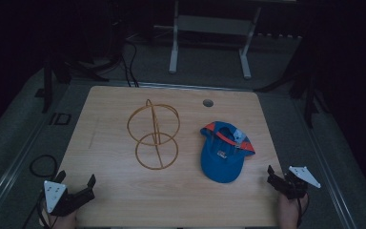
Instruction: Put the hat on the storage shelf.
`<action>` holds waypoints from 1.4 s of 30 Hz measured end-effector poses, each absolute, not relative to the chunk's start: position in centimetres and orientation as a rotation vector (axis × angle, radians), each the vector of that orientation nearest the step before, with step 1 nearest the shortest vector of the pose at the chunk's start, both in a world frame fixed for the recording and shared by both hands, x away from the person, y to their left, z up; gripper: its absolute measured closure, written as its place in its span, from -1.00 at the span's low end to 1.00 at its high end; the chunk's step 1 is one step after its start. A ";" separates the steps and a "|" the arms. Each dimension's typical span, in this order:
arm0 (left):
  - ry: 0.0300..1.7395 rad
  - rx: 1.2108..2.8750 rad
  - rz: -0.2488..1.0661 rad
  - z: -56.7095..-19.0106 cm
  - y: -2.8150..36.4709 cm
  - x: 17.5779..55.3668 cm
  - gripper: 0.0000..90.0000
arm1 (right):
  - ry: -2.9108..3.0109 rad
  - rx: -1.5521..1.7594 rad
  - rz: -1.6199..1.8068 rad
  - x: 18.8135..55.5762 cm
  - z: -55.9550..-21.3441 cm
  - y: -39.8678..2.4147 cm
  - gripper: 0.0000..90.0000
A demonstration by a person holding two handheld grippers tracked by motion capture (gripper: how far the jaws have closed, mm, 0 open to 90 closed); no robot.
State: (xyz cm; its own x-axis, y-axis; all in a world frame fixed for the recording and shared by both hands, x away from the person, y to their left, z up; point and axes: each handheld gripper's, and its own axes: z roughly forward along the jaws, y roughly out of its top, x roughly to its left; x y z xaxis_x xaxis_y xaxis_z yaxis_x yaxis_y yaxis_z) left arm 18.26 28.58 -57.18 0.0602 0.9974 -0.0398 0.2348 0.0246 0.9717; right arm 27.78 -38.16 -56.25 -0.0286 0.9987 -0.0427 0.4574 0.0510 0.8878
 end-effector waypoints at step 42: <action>1.261 1.475 0.892 -56.5 25.0 18.3 -1.00 | 2.042 1.260 1.116 36.6 -49.8 -31.8 -0.55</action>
